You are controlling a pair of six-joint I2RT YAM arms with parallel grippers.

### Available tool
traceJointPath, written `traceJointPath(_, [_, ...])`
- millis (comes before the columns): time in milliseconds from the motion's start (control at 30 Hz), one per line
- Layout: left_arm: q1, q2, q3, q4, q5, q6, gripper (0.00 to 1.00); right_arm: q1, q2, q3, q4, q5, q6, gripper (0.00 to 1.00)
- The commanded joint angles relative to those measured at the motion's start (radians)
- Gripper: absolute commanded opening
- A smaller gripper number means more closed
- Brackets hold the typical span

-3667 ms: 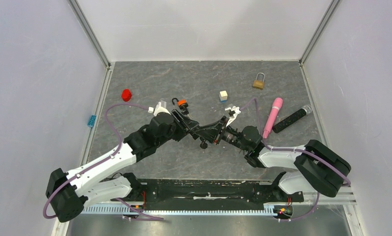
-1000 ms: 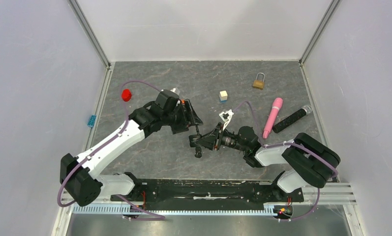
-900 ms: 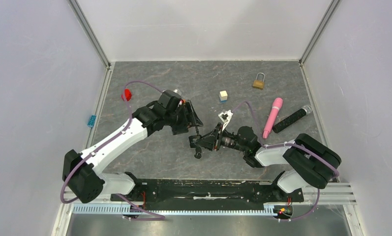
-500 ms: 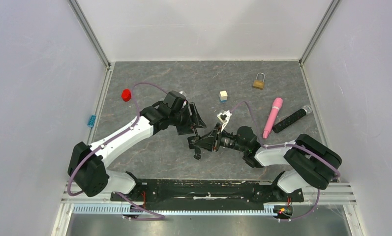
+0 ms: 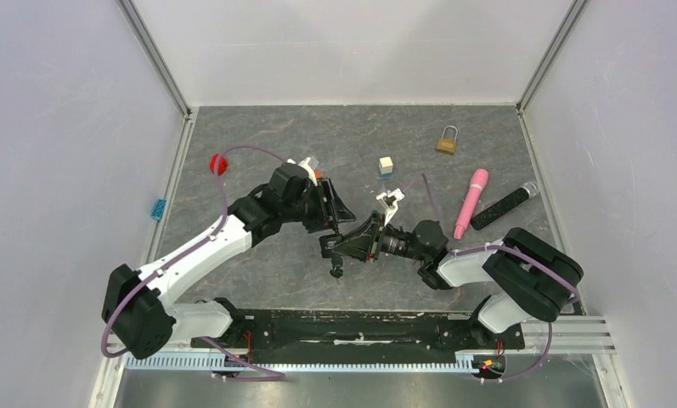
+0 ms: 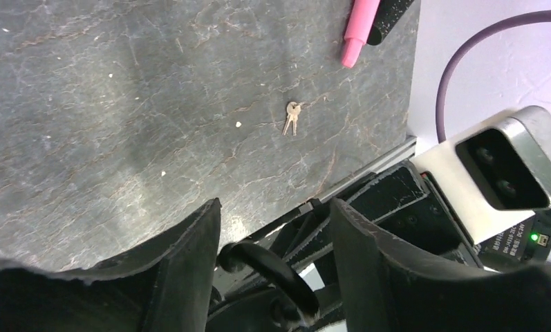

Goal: Unlock with the key

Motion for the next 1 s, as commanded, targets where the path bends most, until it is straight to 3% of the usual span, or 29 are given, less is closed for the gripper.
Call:
traceJointPath(0, [0.003, -0.041, 0.088, -0.127, -0.086, 0.092, 0.69, -0.004, -0.030, 0.049, 0.085, -0.004, -0.020, 0.00])
traceJointPath(100, [0.003, -0.031, 0.137, -0.231, -0.138, 0.108, 0.74, -0.002, -0.045, 0.061, 0.013, 0.011, -0.070, 0.00])
traceJointPath(233, [0.003, -0.010, 0.154, -0.250, -0.109, 0.100, 0.75, 0.003, -0.053, 0.075, -0.045, 0.022, -0.105, 0.00])
traceJointPath(633, [0.003, 0.084, 0.184, -0.279, -0.075, 0.093, 0.70, 0.050, -0.100, 0.126, -0.269, 0.100, -0.262, 0.00])
traceJointPath(800, [0.003, 0.084, 0.178, -0.252, -0.100, 0.091, 0.58, 0.061, -0.096, 0.135, -0.292, 0.104, -0.279, 0.00])
traceJointPath(967, [0.003, 0.039, 0.134, -0.165, -0.079, 0.104, 0.30, 0.059, -0.073, 0.119, -0.219, 0.075, -0.224, 0.00])
